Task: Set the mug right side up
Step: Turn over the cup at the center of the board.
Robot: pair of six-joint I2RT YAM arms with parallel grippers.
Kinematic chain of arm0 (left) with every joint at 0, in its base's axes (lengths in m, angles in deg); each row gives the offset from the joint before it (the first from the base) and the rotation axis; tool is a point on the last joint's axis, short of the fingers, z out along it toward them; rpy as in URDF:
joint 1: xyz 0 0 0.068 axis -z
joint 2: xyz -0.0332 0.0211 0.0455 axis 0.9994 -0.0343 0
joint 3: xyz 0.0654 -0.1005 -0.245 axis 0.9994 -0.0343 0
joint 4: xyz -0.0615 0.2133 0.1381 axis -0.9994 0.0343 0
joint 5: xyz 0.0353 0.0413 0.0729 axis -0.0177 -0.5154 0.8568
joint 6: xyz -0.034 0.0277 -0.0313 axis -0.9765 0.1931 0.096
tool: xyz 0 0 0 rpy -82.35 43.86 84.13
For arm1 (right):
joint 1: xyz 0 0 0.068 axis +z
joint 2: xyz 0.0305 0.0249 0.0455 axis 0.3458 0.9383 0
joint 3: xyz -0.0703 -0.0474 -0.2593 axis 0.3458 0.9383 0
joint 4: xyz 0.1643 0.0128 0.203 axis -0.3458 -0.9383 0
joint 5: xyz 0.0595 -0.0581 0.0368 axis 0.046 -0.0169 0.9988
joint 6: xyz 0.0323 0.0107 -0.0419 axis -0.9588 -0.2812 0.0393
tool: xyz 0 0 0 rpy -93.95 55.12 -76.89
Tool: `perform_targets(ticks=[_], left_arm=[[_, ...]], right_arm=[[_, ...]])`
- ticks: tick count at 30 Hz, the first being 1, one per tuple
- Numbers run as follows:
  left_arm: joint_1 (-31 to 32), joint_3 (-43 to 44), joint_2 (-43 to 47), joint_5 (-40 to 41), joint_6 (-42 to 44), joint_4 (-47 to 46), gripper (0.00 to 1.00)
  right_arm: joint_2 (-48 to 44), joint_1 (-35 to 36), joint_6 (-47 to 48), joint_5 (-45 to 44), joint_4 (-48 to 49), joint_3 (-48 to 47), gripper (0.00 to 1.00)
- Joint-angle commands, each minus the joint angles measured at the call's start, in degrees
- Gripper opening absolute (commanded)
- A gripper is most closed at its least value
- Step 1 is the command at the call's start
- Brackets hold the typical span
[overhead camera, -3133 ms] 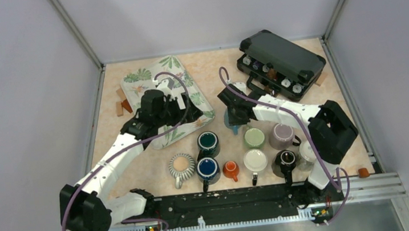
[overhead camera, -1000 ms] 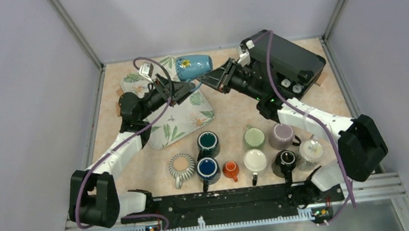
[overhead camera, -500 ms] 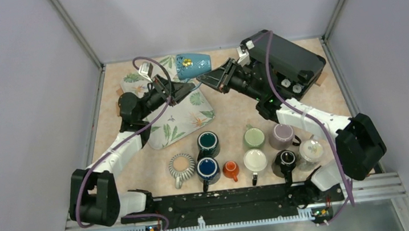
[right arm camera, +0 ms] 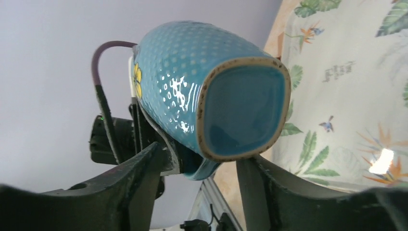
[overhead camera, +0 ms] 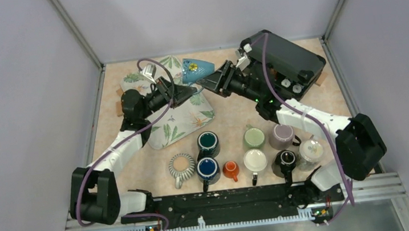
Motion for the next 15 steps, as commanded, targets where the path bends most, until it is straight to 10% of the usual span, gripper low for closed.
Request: perform_targets(ticks=[1,15], left_arm=[[0.08,4.59,3.19,2.73,8.02,3.24,0.00],[-0.01,15.80,2.64,23.05,34.00,31.49,0.00]], right_arm=[[-2.30,-0.33,4.74,-2.41,-4.19,-0.60,0.62],[-10.50,-0.27,15.46,-11.96,-23.42,-0.05,0.95]])
